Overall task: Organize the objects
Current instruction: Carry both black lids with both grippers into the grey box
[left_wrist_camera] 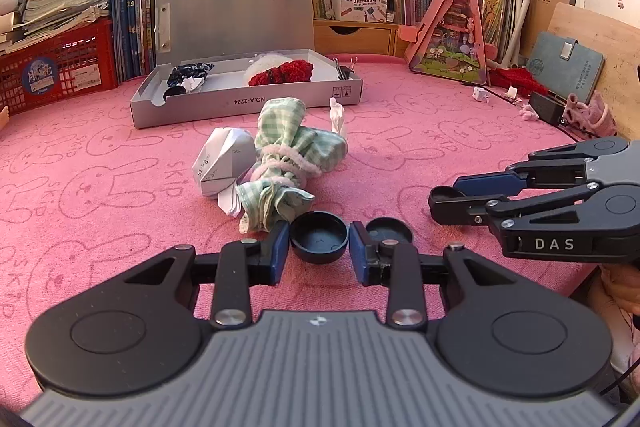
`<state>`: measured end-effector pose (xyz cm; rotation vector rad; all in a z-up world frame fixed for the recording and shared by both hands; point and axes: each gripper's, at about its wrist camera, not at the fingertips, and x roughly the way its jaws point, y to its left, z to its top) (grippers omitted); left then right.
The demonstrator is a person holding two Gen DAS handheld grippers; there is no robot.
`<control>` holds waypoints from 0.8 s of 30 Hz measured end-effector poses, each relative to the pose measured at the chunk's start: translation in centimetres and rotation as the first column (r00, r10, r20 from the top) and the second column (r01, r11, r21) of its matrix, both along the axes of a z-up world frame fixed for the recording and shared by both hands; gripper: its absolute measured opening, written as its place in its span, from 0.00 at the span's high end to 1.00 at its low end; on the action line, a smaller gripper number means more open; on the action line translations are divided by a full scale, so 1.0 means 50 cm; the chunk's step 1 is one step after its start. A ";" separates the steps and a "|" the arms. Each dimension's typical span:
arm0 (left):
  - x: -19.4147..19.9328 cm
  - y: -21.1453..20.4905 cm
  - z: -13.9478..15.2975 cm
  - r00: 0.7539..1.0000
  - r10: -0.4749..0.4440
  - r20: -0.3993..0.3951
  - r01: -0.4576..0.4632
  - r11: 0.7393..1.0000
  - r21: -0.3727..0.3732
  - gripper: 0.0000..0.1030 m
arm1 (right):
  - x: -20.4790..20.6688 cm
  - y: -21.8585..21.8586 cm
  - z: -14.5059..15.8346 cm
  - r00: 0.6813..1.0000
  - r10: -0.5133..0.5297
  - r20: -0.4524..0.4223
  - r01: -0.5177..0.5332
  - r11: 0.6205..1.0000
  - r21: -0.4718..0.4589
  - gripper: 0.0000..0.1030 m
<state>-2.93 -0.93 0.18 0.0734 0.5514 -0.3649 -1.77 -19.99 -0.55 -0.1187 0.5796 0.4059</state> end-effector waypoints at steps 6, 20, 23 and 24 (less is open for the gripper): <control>0.008 0.000 0.024 1.000 -0.005 -0.015 0.005 1.000 -0.022 0.63 | 0.019 -0.010 0.018 0.999 -0.040 0.001 0.040 0.999 0.017 0.65; 0.032 0.001 0.096 0.998 -0.032 0.047 0.036 0.995 -0.092 0.63 | 0.067 -0.021 0.068 0.994 -0.105 0.020 0.104 0.994 0.034 0.65; 0.055 0.007 0.112 0.998 -0.005 0.062 0.010 0.997 -0.076 0.63 | 0.085 -0.025 0.079 0.992 -0.123 0.013 0.123 0.992 0.043 0.65; 0.061 0.008 0.116 0.998 0.005 0.064 0.000 0.997 -0.071 0.63 | 0.092 -0.027 0.083 0.991 -0.131 0.008 0.130 0.990 0.048 0.65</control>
